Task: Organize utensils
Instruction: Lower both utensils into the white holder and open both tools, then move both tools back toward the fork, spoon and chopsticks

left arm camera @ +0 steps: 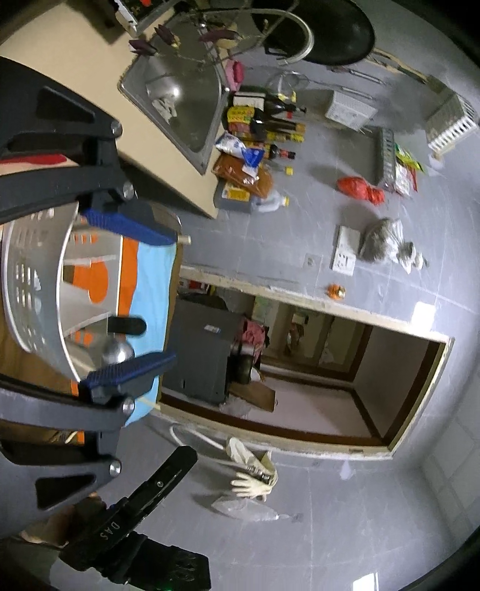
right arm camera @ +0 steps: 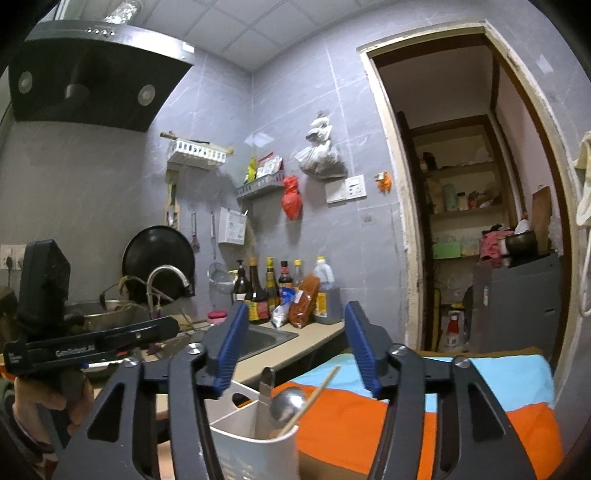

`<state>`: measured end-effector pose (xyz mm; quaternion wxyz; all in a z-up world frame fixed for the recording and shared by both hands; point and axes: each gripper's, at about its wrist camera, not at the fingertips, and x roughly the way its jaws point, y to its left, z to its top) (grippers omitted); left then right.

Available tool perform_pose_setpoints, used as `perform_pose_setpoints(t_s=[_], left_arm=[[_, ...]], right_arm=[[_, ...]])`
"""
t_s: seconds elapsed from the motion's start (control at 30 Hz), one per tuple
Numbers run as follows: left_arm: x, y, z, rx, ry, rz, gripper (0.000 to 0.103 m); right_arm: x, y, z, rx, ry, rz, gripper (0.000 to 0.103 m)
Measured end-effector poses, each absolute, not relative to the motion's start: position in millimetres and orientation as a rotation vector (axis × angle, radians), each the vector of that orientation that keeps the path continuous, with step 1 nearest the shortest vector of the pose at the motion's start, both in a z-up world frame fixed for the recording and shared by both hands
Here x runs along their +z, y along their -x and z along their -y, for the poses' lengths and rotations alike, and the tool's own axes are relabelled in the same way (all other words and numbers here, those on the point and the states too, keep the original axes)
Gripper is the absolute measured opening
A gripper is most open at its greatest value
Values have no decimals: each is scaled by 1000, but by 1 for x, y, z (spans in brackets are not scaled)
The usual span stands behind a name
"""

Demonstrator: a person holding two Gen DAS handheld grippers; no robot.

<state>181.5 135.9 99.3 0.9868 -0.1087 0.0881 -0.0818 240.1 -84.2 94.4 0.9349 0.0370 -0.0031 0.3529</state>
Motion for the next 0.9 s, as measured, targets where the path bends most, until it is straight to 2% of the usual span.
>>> perform_pose_setpoints(t_s=[0.03,0.07,0.1,0.13,0.23,0.3,0.37,0.9], left_arm=[[100,-181,-132,-167,212,-173,63],[102,-181,-128,-169,204,-168,66],[104,-179,-124,-170,195,-161,73],[105,-178,-121,-172,191,-157,80],[108,-176,-108,-179,175,-143,92],[109,-174,-100,-174,157,-134,94],[109,-174,-92,-174,140,-129,95],[92,-177,-29,-232,97,-156,97]], right_arm=[[96,-238,90,710,-77,4,62],[98,-236,96,701,-81,4,70],[99,-235,101,698,-84,5,77],[101,-233,107,691,-85,5,79],[106,-226,121,657,-75,6,90],[108,-222,130,635,-74,-3,99],[111,-216,140,596,-71,-8,103],[112,-181,197,331,31,1,103]])
